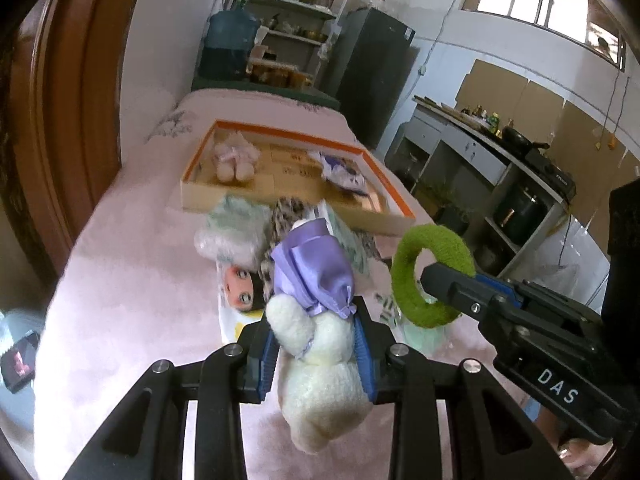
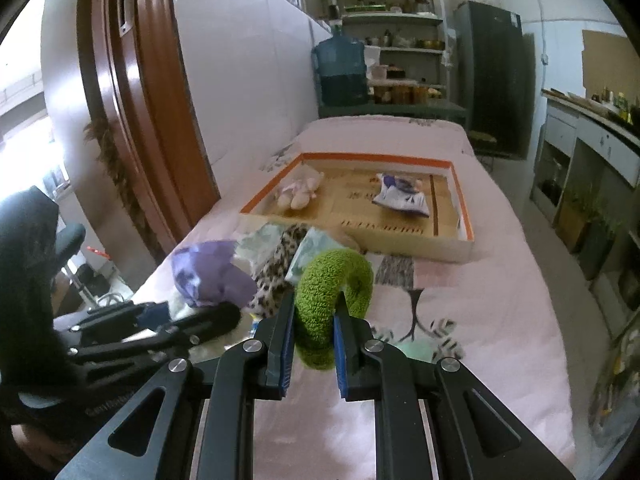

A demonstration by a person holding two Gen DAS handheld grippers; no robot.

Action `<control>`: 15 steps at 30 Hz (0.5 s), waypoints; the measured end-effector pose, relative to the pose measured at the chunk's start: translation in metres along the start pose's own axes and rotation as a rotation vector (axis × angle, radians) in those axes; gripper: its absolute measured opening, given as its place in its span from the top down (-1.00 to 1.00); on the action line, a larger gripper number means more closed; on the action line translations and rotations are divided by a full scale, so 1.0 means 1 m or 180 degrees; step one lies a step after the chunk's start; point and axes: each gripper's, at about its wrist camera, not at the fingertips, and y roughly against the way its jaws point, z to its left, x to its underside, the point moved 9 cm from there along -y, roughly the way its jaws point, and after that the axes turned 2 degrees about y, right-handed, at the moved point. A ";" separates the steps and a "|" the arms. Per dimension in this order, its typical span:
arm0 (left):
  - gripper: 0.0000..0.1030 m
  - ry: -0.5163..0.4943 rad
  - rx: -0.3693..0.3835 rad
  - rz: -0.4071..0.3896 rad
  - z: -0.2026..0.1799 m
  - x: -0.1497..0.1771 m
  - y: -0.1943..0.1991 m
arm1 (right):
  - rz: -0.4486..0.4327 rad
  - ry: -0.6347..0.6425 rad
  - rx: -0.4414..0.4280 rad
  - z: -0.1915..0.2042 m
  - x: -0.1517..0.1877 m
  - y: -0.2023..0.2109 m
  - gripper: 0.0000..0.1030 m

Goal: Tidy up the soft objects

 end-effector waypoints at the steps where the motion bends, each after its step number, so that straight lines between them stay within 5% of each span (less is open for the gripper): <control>1: 0.35 -0.0012 -0.0022 -0.0025 0.001 -0.004 0.001 | -0.0010 -0.0004 0.0002 -0.001 -0.003 0.000 0.67; 15: 0.35 -0.0085 -0.0148 -0.0203 0.002 -0.064 -0.009 | -0.0168 -0.0052 0.0065 -0.031 -0.048 -0.013 0.67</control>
